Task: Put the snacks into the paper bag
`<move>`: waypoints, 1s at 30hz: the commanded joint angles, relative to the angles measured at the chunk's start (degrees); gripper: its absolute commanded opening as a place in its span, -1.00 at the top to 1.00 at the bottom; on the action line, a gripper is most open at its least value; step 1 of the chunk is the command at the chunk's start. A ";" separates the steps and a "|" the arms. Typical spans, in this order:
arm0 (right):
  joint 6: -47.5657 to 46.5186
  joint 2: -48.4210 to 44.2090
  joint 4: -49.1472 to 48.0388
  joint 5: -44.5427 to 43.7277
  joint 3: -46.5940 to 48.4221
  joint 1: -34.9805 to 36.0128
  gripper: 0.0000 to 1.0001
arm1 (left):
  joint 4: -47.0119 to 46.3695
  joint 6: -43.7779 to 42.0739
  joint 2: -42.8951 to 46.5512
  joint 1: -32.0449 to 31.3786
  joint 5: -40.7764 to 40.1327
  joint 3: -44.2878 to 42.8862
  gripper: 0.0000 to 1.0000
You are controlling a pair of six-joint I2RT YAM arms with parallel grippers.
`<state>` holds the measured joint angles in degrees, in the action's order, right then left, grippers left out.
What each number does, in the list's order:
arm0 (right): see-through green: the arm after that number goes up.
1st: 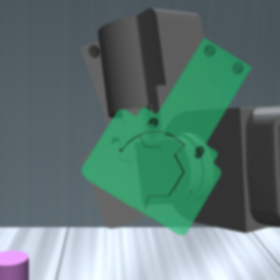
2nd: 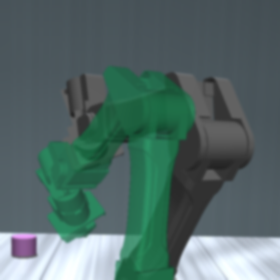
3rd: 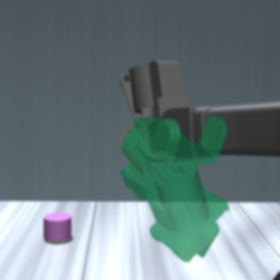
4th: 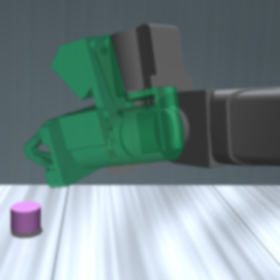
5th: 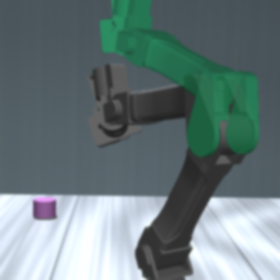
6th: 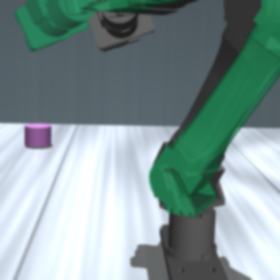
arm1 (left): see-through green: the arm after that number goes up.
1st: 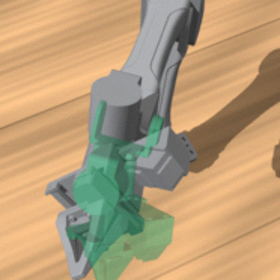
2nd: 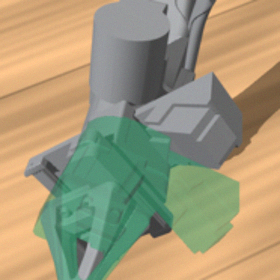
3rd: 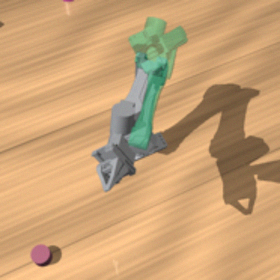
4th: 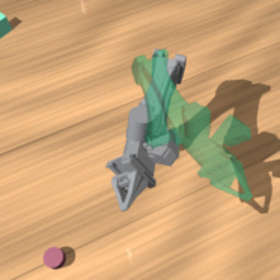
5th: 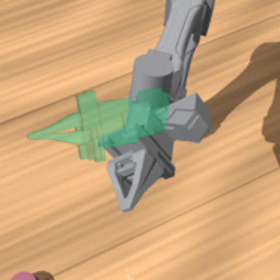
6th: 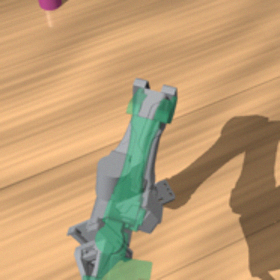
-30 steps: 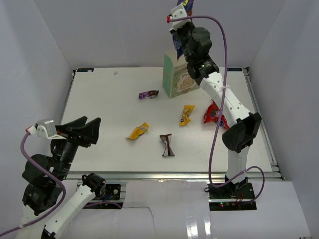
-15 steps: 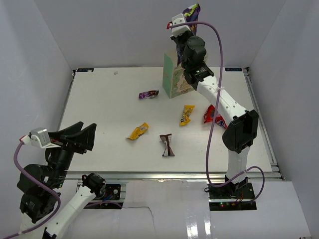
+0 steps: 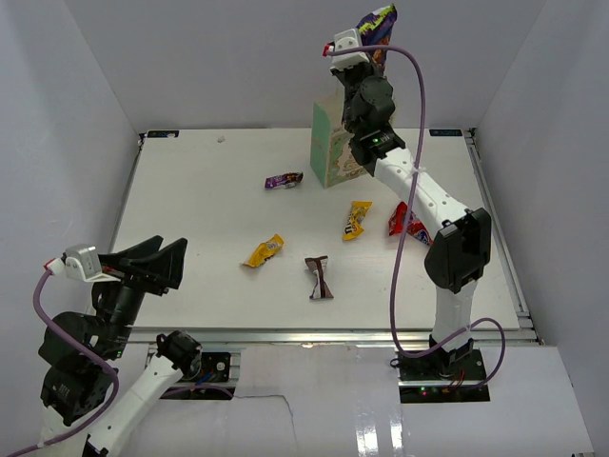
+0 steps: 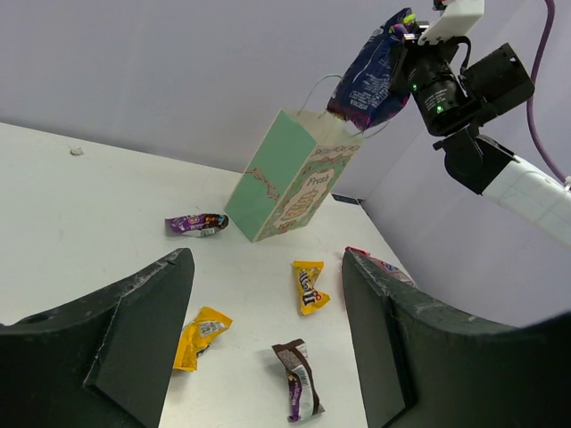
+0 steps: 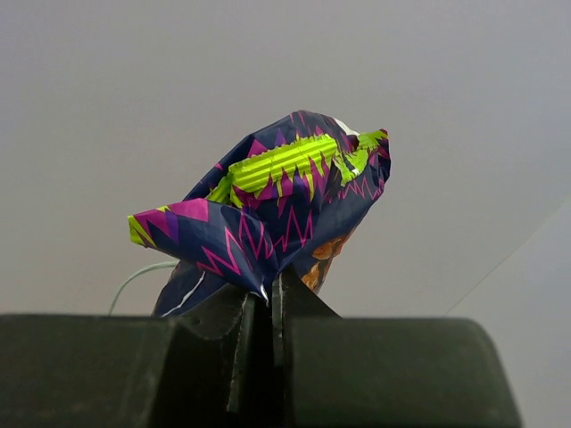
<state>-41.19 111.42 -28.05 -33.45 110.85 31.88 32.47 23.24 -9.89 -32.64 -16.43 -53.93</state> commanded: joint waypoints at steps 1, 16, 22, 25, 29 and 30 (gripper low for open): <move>-1.96 -0.68 -15.54 -0.91 4.47 -0.67 0.85 | 0.58 0.22 0.13 -0.14 -0.71 -0.03 -0.55; -0.47 2.58 -16.86 -3.29 4.47 -1.64 0.82 | -0.04 0.22 0.22 -0.14 -1.33 1.37 -0.55; 1.02 4.77 -17.39 -4.25 5.16 -1.64 0.74 | -0.30 0.75 0.40 -0.14 -0.98 2.34 -0.55; 2.16 6.35 -17.56 -4.78 6.40 -1.73 0.67 | -0.30 0.92 0.75 -0.14 -1.24 2.60 -0.55; 3.22 9.07 -17.65 -5.31 9.38 -1.64 0.66 | 0.05 1.28 0.84 -0.14 -1.50 2.60 -0.55; 3.48 9.52 -17.65 -5.39 10.00 -1.73 0.66 | 0.14 1.28 0.92 -0.14 -1.50 2.69 -0.55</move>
<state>-38.96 122.02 -33.61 -38.76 114.41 30.39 32.51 24.05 -9.02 -32.64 -17.26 -51.70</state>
